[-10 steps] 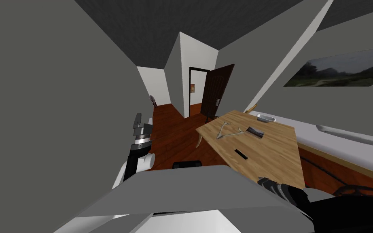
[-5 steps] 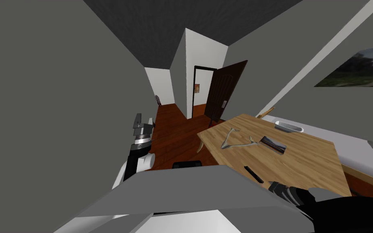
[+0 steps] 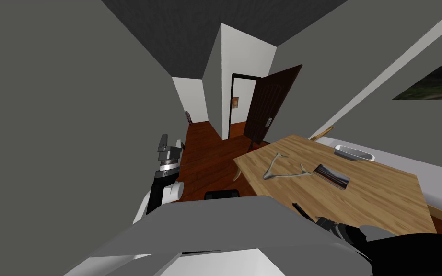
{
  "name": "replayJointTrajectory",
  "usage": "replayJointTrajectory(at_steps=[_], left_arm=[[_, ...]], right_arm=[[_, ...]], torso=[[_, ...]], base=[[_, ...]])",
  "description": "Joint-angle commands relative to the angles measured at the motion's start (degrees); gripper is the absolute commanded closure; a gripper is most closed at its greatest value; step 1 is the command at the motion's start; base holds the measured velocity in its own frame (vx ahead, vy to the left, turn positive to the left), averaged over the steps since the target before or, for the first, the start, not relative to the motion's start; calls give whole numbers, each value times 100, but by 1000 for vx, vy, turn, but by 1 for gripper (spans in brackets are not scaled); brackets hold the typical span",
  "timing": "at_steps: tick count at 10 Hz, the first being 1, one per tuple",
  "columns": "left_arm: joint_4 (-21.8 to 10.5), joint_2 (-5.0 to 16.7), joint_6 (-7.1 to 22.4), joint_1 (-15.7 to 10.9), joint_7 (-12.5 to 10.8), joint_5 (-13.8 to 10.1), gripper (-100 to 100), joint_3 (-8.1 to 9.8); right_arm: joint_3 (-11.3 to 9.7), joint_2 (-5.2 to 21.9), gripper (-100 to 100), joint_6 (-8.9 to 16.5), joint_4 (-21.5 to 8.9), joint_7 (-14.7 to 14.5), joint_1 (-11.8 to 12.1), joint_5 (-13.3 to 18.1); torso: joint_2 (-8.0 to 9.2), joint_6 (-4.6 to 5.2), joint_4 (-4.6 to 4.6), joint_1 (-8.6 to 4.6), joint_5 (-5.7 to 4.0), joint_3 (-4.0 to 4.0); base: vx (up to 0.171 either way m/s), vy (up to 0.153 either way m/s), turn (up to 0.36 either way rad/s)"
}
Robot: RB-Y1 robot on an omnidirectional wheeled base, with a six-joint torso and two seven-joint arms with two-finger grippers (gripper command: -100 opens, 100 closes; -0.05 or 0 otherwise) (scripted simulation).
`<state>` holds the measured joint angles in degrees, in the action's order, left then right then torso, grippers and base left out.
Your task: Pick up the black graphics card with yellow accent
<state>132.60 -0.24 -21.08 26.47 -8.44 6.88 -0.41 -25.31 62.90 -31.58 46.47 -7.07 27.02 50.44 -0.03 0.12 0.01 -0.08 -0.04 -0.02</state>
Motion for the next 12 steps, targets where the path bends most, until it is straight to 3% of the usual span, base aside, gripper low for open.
replayJointTrajectory(at_steps=[1,2,6,7,8,10,11,12], left_arm=[[0,0,0,0,0,0,0,0],[0,0,0,0,0,0,0,0],[0,-1,0,0,0,0,0,0],[0,-1,0,0,0,0,0,0],[0,-1,0,0,0,0,0,0],[0,-1,0,0,0,0,0,-1],[0,-1,0,0,0,0,0,-1],[0,-1,0,0,0,0,0,-1]], right_arm=[[0,0,-100,0,0,0,0,0],[-7,-10,100,23,1,1,-4,2],[-6,-8,100,19,3,-4,-4,4],[-7,-9,0,18,4,-4,-4,4],[19,157,100,-38,117,84,61,-2],[57,361,100,-164,204,157,105,-3],[64,327,100,-73,282,135,182,-20],[67,345,0,-71,306,157,198,-21]], torso=[[0,0,0,0,0,0],[0,1,0,10,3,0],[-3,2,-1,14,2,-2],[-3,2,-1,14,3,-2],[-3,2,-1,14,3,-2],[-3,7,-2,34,11,-2],[1,6,-1,42,12,0],[1,3,0,32,7,0]], base=[[-4,-27,9],[0,-5,0],[0,0,0],[0,0,0],[2,30,-72],[2,52,-75],[-6,27,-18],[-1,6,0]])
